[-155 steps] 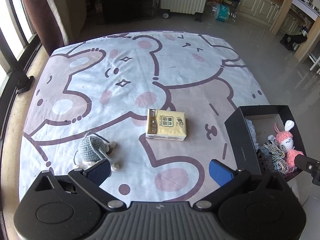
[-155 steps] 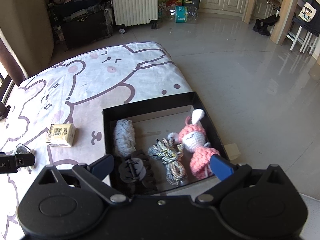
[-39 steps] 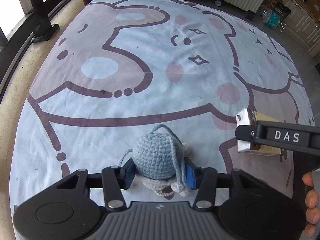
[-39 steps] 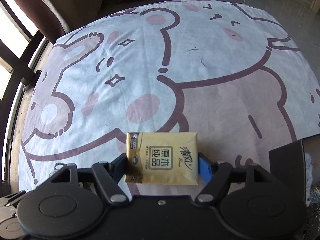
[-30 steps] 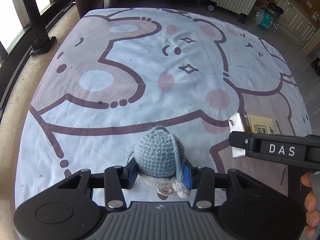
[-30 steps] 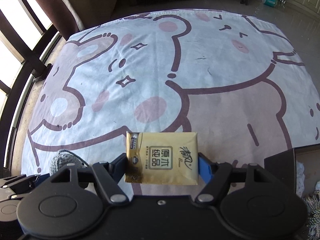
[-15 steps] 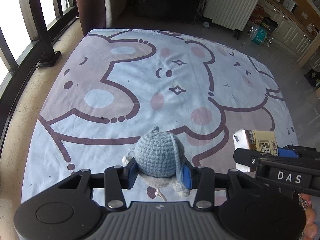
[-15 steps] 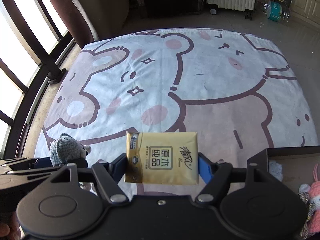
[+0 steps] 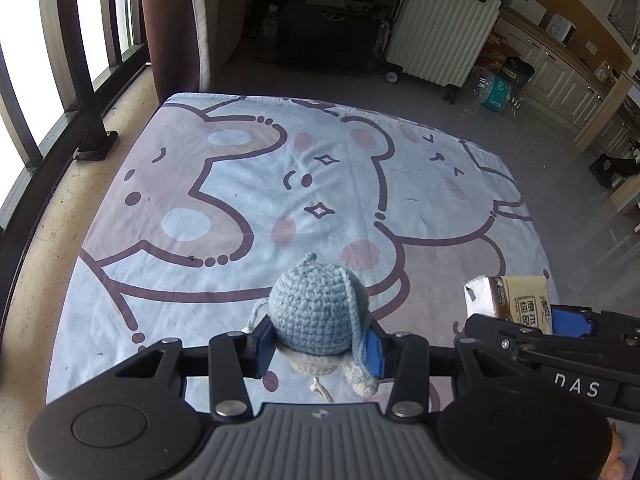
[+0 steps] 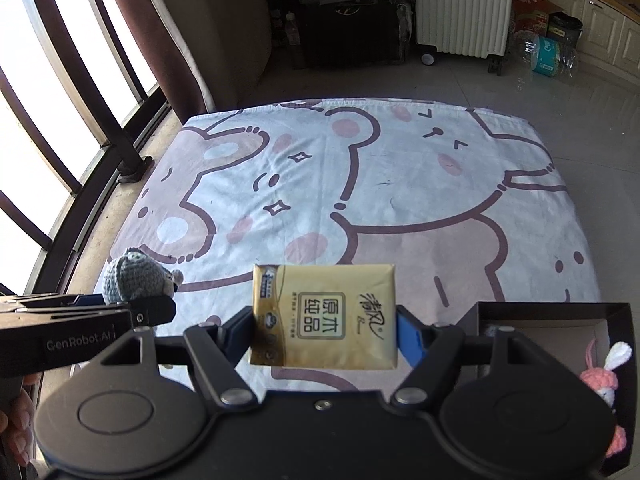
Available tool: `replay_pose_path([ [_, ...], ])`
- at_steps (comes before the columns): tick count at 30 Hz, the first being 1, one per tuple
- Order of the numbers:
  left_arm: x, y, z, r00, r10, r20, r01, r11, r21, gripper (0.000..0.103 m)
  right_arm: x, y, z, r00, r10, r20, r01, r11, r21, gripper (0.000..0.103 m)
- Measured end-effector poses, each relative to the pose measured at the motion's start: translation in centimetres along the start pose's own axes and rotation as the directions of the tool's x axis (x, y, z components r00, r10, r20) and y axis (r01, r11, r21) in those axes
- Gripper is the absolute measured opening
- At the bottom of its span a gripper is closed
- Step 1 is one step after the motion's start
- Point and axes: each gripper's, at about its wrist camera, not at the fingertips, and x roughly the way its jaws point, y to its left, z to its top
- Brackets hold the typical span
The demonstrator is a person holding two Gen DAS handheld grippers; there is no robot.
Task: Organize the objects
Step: 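Lift the mouse and tissue pack and carry both grippers toward the black box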
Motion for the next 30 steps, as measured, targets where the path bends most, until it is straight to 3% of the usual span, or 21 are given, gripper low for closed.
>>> replay_pose_path([
  [10,-1.6,-1.9,-0.1,0.999,-0.03,0.022,0.03,1.0,-0.007,0.045,-2.7,-1.4,-0.3,0.999,-0.005,0.044,0.005,1.0,0.002,0.073],
  [30,-1.7,-3.4,-0.7,1.0,-0.009,0.014,0.01,1.0,-0.006,0.045,-3.6,-4.1,-1.0,0.998,-0.023,0.054,0.022,1.0,0.021,0.073],
])
